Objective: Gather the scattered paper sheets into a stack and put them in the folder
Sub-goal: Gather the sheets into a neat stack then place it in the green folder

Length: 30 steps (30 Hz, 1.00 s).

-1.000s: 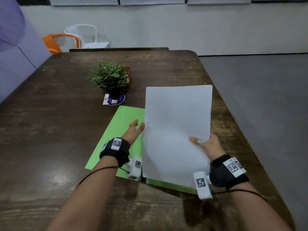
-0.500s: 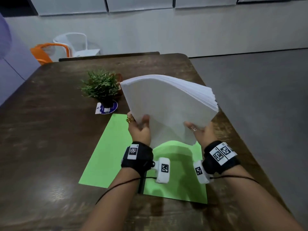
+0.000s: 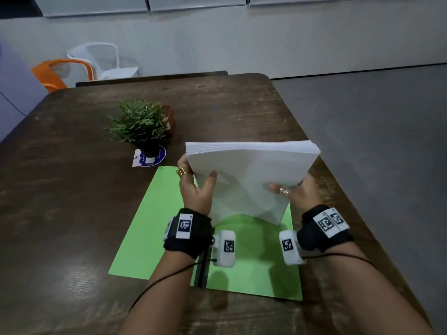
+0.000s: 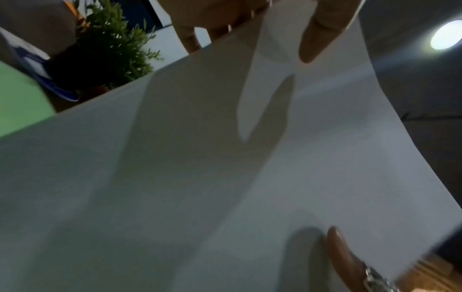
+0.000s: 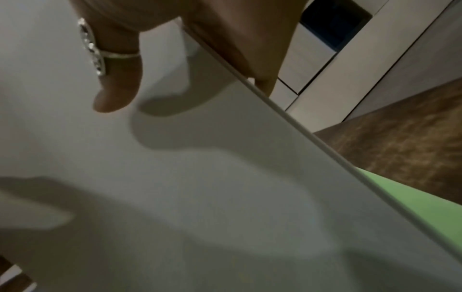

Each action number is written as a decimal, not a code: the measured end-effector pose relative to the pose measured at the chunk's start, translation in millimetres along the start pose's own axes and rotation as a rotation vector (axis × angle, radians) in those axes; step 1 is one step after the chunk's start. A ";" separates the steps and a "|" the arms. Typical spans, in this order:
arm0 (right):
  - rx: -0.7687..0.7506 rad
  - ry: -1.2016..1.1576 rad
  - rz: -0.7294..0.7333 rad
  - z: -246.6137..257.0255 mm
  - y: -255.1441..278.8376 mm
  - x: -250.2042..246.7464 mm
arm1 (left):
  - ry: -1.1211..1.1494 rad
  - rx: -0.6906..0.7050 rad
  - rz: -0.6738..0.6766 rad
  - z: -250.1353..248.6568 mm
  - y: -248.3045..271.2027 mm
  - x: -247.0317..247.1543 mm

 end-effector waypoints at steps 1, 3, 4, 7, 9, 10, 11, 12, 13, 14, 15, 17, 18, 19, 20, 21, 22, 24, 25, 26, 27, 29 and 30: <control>-0.031 -0.013 0.006 8.6 -4.5 0.4 | 0.017 0.031 0.013 -8.6 -5.0 2.8; -0.062 -0.043 0.008 20.0 -7.3 3.2 | 0.038 0.028 0.023 -15.5 -7.6 7.2; -0.063 -0.050 0.009 20.7 -7.4 2.9 | 0.043 0.002 0.028 -11.9 -7.5 7.6; -0.066 -0.026 0.016 20.9 -5.2 1.7 | 0.032 -0.025 0.064 -2.3 -6.0 8.6; -0.070 -0.032 0.013 18.4 -6.2 3.0 | 0.023 -0.016 0.076 -0.1 -5.5 13.6; -0.066 -0.048 -0.009 16.2 -6.1 3.5 | 0.017 -0.019 0.060 1.3 -5.8 15.2; -0.057 -0.068 -0.042 15.3 -5.0 3.4 | 0.011 -0.026 0.034 2.2 -6.6 15.8; -0.051 -0.084 -0.070 15.1 -4.0 3.9 | 0.005 -0.030 0.010 2.8 -8.2 16.2; -0.046 -0.093 -0.094 15.3 -3.1 3.9 | -0.001 -0.027 -0.009 2.6 -10.4 17.1; -0.046 -0.099 -0.107 16.3 -2.5 3.1 | -0.006 -0.013 -0.019 0.7 -12.0 18.2; -0.050 -0.109 -0.120 19.4 -1.6 2.0 | -0.006 0.005 -0.027 -3.2 -13.1 19.3; -0.067 -0.127 -0.149 26.0 -0.1 -3.9 | -0.005 0.050 -0.037 -13.1 -12.5 20.5; -0.075 -0.128 -0.159 27.3 0.6 -7.0 | 0.002 0.068 -0.033 -17.2 -10.9 21.8; -0.078 -0.128 -0.165 27.2 2.8 -9.0 | 0.008 0.076 -0.025 -19.0 -8.8 22.6; -0.073 -0.128 -0.167 24.3 4.9 -10.2 | 0.011 0.079 -0.018 -18.2 -6.0 23.1; -0.063 -0.128 -0.170 20.0 7.6 -10.9 | 0.009 0.078 -0.014 -16.5 -2.4 22.8; -0.052 -0.125 -0.168 14.8 10.0 -10.5 | 0.002 0.082 -0.011 -16.0 1.9 22.0; -0.039 -0.107 -0.157 9.3 12.0 -7.7 | -0.041 0.099 -0.013 -16.5 7.8 18.4; -0.044 -0.092 -0.139 9.1 10.1 -5.8 | -0.068 0.103 -0.015 -14.6 7.7 16.1; -0.042 -0.073 -0.111 7.4 6.7 -4.2 | -0.095 0.095 -0.010 -10.2 6.5 13.3; -0.026 -0.055 -0.077 4.9 4.1 -1.8 | -0.126 0.080 0.005 -3.8 5.2 10.6; 0.015 0.008 -0.004 -10.1 0.4 0.8 | -0.213 0.051 0.055 13.0 8.0 7.5; 0.041 0.048 0.020 -23.0 0.0 -0.3 | -0.265 0.014 0.080 25.8 13.6 6.3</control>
Point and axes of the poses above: each hand's wrist, its own y-axis away from the middle knuckle, its own x-axis out of the palm, z = x × y, the point moved 10 cm from there along -y, towards the middle knuckle, and after that the axes turned 3 degrees about -y, right-handed, at the moved point
